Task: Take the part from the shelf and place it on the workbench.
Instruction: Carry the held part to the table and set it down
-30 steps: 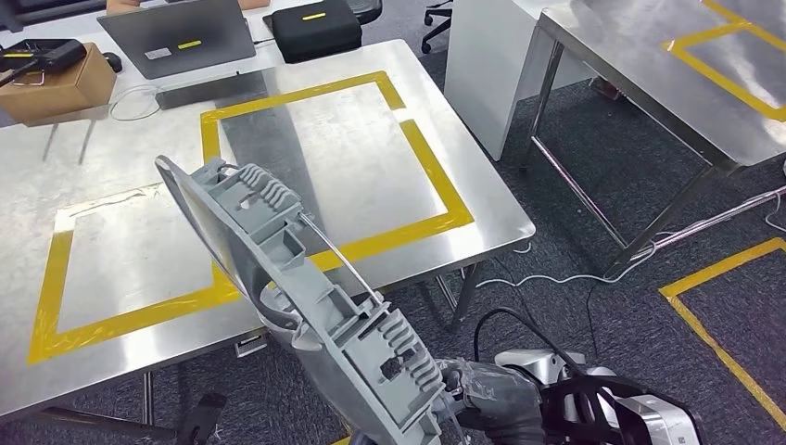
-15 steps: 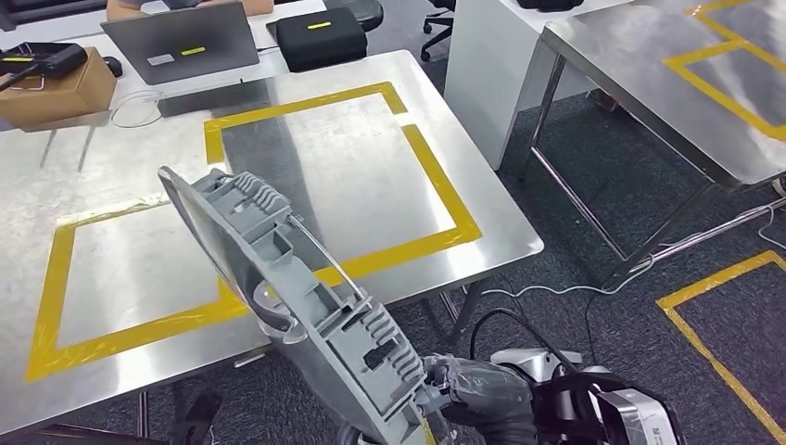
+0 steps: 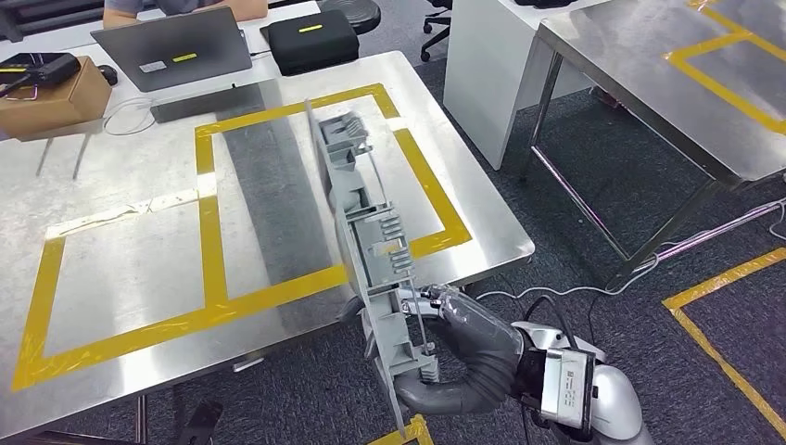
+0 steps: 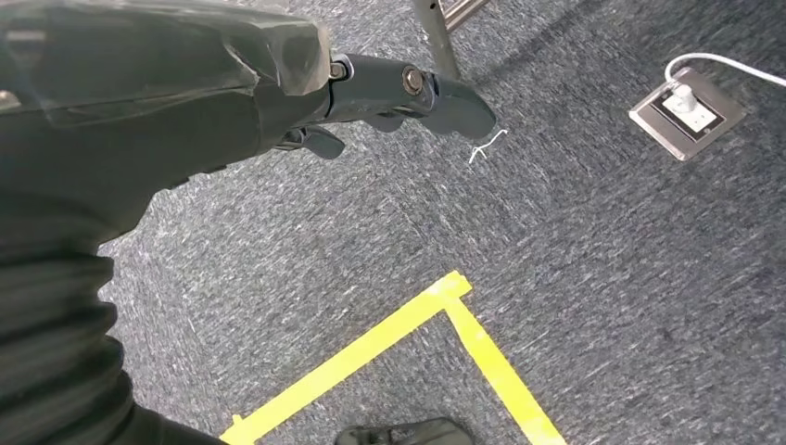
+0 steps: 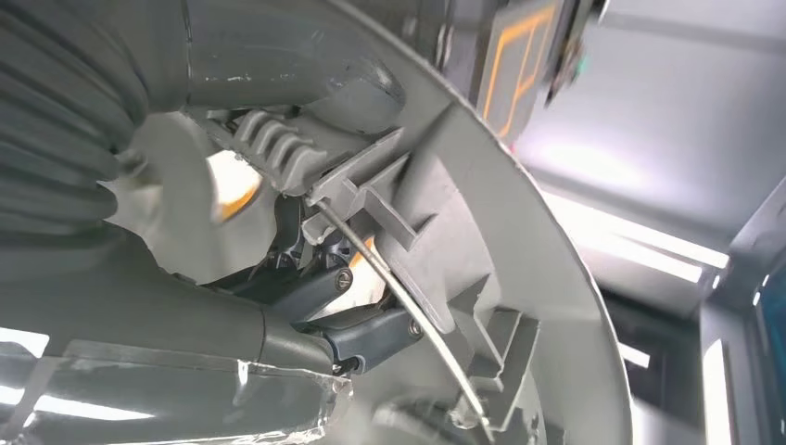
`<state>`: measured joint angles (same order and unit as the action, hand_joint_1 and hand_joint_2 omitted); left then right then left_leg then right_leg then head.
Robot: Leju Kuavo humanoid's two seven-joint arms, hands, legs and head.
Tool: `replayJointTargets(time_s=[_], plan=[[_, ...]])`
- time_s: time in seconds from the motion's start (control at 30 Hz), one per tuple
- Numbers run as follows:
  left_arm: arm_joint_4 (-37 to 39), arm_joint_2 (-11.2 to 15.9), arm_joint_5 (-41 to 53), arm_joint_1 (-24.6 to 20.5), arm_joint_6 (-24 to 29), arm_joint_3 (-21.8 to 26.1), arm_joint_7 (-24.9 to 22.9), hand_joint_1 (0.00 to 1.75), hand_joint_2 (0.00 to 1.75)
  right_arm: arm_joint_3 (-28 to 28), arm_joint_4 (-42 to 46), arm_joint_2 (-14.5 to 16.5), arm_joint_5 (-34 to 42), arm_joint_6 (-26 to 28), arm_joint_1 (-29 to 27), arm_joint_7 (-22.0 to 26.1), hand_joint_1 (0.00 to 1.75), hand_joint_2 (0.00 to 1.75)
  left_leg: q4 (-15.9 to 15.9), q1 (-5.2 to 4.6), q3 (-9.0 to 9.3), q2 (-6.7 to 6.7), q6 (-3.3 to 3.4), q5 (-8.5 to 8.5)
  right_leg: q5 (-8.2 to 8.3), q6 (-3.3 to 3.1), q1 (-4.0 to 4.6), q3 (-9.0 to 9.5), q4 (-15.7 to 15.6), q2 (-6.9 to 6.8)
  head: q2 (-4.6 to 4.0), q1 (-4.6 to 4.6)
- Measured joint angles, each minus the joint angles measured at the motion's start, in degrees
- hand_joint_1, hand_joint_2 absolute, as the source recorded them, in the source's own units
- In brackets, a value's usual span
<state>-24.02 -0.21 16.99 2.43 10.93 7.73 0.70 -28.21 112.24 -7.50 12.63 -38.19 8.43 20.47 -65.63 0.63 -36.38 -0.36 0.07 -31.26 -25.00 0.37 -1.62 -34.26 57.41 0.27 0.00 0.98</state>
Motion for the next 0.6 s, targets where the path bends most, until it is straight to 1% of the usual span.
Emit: replayJointTargets(time_s=[0.03, 0.07, 0.1, 0.13, 0.17, 0.2, 0.23, 0.27, 0.3, 0.33, 0.4, 0.43, 0.47, 0.53, 0.57, 0.6], plan=[[0.2, -0.1, -0.1, 0.1, 0.1, 0.1, 0.1, 0.00, 1.75, 0.4, 0.3, -0.1, -1.9, 1.1, 0.0, 0.5, 1.75, 1.75, -4.2, 0.09, -2.04, 0.01, -0.20, -1.76, -0.05, -0.07, 0.05, 0.02, 0.0, 0.00, 0.00, 0.02], [0.4, -0.1, -0.2, 0.2, 0.2, 0.2, 0.1, 0.00, 1.75, 0.9, 0.5, -0.2, -3.6, 2.1, 0.0, 0.9, 1.75, 1.75, -7.5, 0.15, -3.72, 0.02, -0.31, -2.70, -0.08, -0.10, 0.10, 0.06, 0.0, 0.01, 0.00, 0.02], [0.6, -0.2, -0.4, 0.3, 0.3, 0.3, 0.2, 0.00, 1.75, 1.3, 0.7, -0.4, -5.0, 2.9, 0.0, 1.2, 1.75, 1.75, -8.7, 0.17, -4.52, 0.02, -0.33, -2.50, -0.12, -0.13, 0.13, 0.14, 0.0, 0.04, 0.00, 0.02], [0.8, -0.3, -0.4, 0.4, 0.4, 0.3, 0.3, 0.00, 1.75, 1.7, 0.9, -0.6, -6.3, 3.6, 0.0, 1.4, 1.75, 1.75, -7.7, 0.18, -4.18, 0.03, -0.28, -1.17, -0.17, -0.15, 0.14, 0.27, 0.0, 0.09, 0.00, 0.02], [1.0, -0.4, -0.5, 0.4, 0.5, 0.4, 0.4, 0.00, 1.75, 2.0, 1.1, -0.7, -7.6, 4.2, 0.0, 1.4, 1.75, 1.75, -4.3, 0.19, -2.73, 0.03, -0.12, 0.99, -0.21, -0.17, 0.15, 0.45, 0.0, 0.15, 0.00, 0.03], [1.1, -0.4, -0.6, 0.5, 0.6, 0.5, 0.5, 0.00, 1.75, 2.2, 1.5, -0.8, -9.3, 4.9, 0.0, 1.4, 1.75, 1.75, 0.0, 0.18, -0.75, 0.04, 0.12, 3.16, -0.28, -0.15, 0.15, 0.63, 0.0, 0.21, 0.00, 0.02], [1.2, -0.4, -0.7, 0.4, 0.7, 0.5, 0.6, 0.00, 1.75, 2.3, 1.8, -0.9, -11.6, 5.8, 0.2, 1.4, 1.75, 1.75, 3.9, 0.07, 1.06, 0.04, 0.37, 4.57, -0.35, -0.07, 0.33, 0.71, 0.0, 0.26, 0.00, 0.02], [1.3, -0.5, -0.8, 0.4, 0.8, 0.6, 0.7, 0.00, 1.75, 2.4, 2.2, -0.9, -14.4, 7.0, 0.4, 1.4, 1.75, 1.75, 6.5, -0.07, 2.26, 0.04, 0.64, 5.28, -0.38, 0.09, 0.45, 0.68, 0.0, 0.31, 0.00, 0.01], [1.4, -0.5, -0.9, 0.5, 0.9, 0.6, 0.8, 0.00, 1.75, 2.4, 2.5, -1.0, -17.6, 8.5, 0.6, 1.3, 1.75, 1.75, 7.7, -0.24, 2.75, 0.02, 0.89, 5.29, -0.40, 0.34, 0.54, 0.60, 0.0, 0.35, 0.00, 0.00], [1.6, -0.5, -1.0, 0.6, 1.0, 0.7, 0.9, 0.00, 1.75, 2.5, 2.8, -1.1, -20.8, 10.1, 0.9, 1.1, 1.75, 1.75, 7.9, -0.44, 2.79, 0.00, 1.14, 5.11, -0.36, 0.62, 0.63, 0.53, 0.0, 0.37, 0.00, 0.00], [1.7, -0.6, -1.1, 0.7, 1.0, 0.8, 1.2, 0.00, 1.75, 2.4, 3.2, -1.6, -27.4, 13.4, 1.5, 0.0, 1.75, 1.75, 8.5, -0.40, 3.21, -0.02, 1.87, 5.51, -0.48, 1.25, 0.58, 0.34, 0.1, 0.33, 0.00, -0.03], [1.8, -0.7, -1.2, 0.6, 0.9, 0.8, 1.3, 0.00, 1.75, 2.3, 3.2, -1.9, -30.6, 14.9, 2.0, -0.9, 1.75, 1.75, 8.9, -0.31, 3.50, -0.02, 2.30, 5.83, -1.00, 1.32, 0.59, -0.15, 1.1, 0.28, 0.00, -0.09], [1.9, -0.8, -1.2, 0.5, 0.7, 0.8, 1.4, 0.00, 1.75, 2.1, 3.1, -2.4, -33.9, 16.2, 2.5, -2.1, 1.75, 1.75, 9.3, -0.21, 3.76, -0.01, 2.65, 6.14, -2.05, 1.22, 0.61, -1.24, 3.3, 0.24, 0.00, -0.16], [2.2, -1.0, -1.2, 0.2, 0.2, 0.8, 1.4, 0.00, 1.75, 1.6, 2.1, -3.5, -39.7, 18.0, 4.0, -4.8, 1.75, 1.75, 9.4, -0.31, 3.74, 0.00, 3.01, 6.36, -5.07, 0.71, 0.58, -4.95, 10.9, 0.19, 0.00, -0.26], [2.4, -1.0, -1.3, -0.1, -0.2, 0.7, 1.3, 0.00, 1.75, 1.3, 1.0, -4.1, -42.1, 18.6, 4.9, -6.2, 1.75, 1.75, 9.4, -0.40, 3.71, -0.01, 3.05, 6.37, -6.20, 0.70, 0.57, -6.80, 14.6, 0.19, 0.00, -0.26], [2.8, -1.0, -1.5, -0.4, -0.5, 0.7, 1.1, 0.00, 1.75, 0.9, -0.5, -4.7, -44.3, 19.0, 5.9, -7.7, 1.75, 1.75, 9.4, -0.50, 3.72, -0.02, 3.06, 6.36, -6.54, 0.92, 0.57, -7.83, 16.5, 0.18, 0.00, -0.25]])
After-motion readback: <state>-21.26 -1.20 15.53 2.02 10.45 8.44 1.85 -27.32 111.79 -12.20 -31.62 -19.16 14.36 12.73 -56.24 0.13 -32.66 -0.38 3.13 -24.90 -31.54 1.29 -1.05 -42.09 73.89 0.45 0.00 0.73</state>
